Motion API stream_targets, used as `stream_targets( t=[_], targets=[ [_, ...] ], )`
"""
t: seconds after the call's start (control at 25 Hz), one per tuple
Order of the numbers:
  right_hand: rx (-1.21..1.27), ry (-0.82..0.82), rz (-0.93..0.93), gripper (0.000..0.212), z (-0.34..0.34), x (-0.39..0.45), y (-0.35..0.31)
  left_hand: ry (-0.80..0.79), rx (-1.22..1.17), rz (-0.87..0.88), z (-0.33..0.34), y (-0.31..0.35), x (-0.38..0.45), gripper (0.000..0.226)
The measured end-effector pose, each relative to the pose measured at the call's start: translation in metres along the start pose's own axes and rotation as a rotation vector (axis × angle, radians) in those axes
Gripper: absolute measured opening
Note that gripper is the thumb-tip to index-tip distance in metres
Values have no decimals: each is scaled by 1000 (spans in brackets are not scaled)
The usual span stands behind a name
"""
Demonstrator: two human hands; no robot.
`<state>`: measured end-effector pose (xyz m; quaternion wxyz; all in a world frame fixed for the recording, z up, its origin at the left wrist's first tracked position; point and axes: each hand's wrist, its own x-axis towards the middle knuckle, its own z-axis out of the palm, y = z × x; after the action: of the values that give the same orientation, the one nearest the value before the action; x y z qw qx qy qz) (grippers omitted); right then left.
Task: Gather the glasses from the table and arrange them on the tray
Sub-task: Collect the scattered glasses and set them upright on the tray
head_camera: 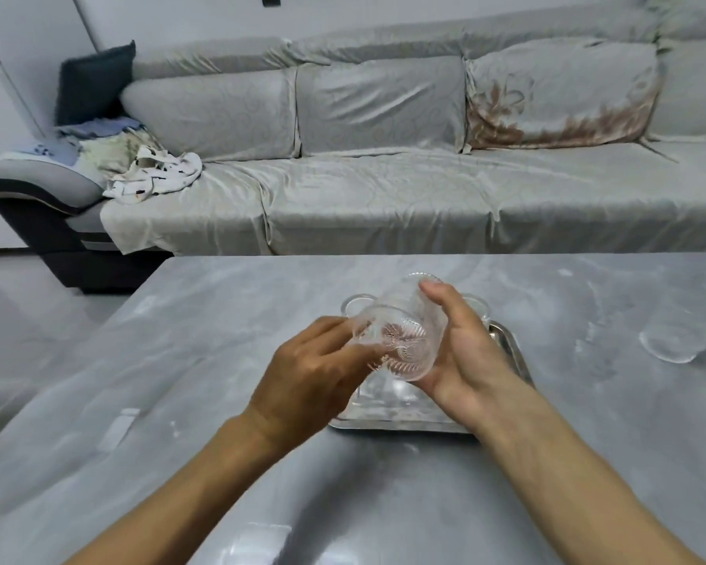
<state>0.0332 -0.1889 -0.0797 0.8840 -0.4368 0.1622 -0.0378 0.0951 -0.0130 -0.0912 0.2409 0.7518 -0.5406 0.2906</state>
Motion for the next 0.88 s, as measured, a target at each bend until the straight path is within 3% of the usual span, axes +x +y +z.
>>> stream_targets(
  t=[0.08, 0.16, 0.24, 0.32, 0.4, 0.76, 0.88],
  targets=[
    [-203, 142, -188, 62, -8, 2, 17, 9, -178, -211, -6, -10, -16, 18],
    [-569, 275, -377, 75, -15, 7, 33, 58, -367, -580, -4, -21, -26, 25],
    [-933, 276, -500, 79, -18, 16, 53, -119, -436, -775, 11, -26, -32, 32],
    [-1133, 243, -564, 82, -18, 26, 72, -359, -464, -831, 33, -25, -36, 62],
    [-1216, 228, -606, 84, -22, 36, 86, -418, -498, -875, 52, -25, -44, 75],
    [-1282, 113, -540, 92, -31, 51, 93, -291, -506, -971, 65, -27, -54, 58],
    [-1134, 126, -575, 74, -47, 30, 76, -40, -312, -853, 51, -15, -39, 56]
  ],
)
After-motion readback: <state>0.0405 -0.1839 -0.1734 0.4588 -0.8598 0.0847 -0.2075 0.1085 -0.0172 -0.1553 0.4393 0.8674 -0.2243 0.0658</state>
